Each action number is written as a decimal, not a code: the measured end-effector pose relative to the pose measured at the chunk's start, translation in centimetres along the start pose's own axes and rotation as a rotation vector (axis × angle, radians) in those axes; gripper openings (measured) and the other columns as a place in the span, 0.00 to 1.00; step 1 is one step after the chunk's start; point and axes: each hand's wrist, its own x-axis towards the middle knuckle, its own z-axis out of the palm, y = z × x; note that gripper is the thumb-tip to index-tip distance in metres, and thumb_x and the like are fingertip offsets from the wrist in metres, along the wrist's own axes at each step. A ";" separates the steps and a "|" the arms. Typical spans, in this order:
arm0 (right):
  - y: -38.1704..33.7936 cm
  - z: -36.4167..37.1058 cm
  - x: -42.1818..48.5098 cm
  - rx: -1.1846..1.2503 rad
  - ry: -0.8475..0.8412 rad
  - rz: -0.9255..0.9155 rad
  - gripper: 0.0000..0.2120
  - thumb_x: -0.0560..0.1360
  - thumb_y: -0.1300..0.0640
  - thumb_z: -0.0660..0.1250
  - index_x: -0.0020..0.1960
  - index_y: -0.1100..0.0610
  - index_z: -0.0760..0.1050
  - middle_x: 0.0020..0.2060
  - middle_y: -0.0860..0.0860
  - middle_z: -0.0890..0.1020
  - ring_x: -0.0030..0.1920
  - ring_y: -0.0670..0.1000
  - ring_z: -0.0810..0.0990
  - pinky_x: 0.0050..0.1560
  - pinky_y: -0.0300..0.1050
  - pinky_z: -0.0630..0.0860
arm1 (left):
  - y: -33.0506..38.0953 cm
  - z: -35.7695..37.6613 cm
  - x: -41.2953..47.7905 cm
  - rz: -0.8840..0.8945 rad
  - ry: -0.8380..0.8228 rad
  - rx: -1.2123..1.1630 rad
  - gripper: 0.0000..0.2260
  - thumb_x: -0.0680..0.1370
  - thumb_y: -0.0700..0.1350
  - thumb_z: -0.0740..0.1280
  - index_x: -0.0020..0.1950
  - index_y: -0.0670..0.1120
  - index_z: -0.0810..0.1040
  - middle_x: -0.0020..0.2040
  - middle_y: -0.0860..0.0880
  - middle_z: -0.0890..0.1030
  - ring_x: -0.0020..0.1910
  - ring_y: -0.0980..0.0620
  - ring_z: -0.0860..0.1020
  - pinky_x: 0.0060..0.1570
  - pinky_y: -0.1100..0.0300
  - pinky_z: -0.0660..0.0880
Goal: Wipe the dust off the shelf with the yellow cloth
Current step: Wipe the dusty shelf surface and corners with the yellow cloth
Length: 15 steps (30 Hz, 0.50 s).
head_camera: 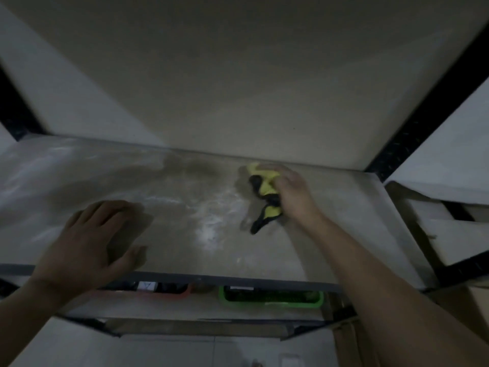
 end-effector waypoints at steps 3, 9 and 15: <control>3.9 -7.9 -0.1 0.009 0.281 0.197 0.15 0.77 0.56 0.57 0.59 0.49 0.78 0.53 0.52 0.84 0.53 0.56 0.83 0.49 0.52 0.82 | 0.0 0.1 0.0 0.005 0.005 0.001 0.39 0.80 0.73 0.53 0.72 0.44 0.79 0.68 0.44 0.77 0.66 0.39 0.75 0.58 0.41 0.72; 10.5 -12.2 -1.9 -0.568 0.091 0.375 0.13 0.77 0.51 0.59 0.59 0.53 0.75 0.58 0.58 0.78 0.58 0.62 0.77 0.61 0.59 0.73 | 0.2 -0.2 0.1 0.013 0.007 -0.010 0.35 0.79 0.69 0.58 0.73 0.45 0.79 0.68 0.45 0.77 0.66 0.39 0.76 0.59 0.41 0.73; 3.1 2.3 -0.5 -0.466 0.120 0.093 0.17 0.69 0.57 0.67 0.58 0.55 0.79 0.56 0.56 0.81 0.56 0.59 0.77 0.59 0.47 0.74 | 0.6 -0.6 0.0 0.006 0.008 -0.022 0.33 0.77 0.66 0.61 0.72 0.44 0.79 0.67 0.44 0.78 0.66 0.38 0.76 0.60 0.41 0.73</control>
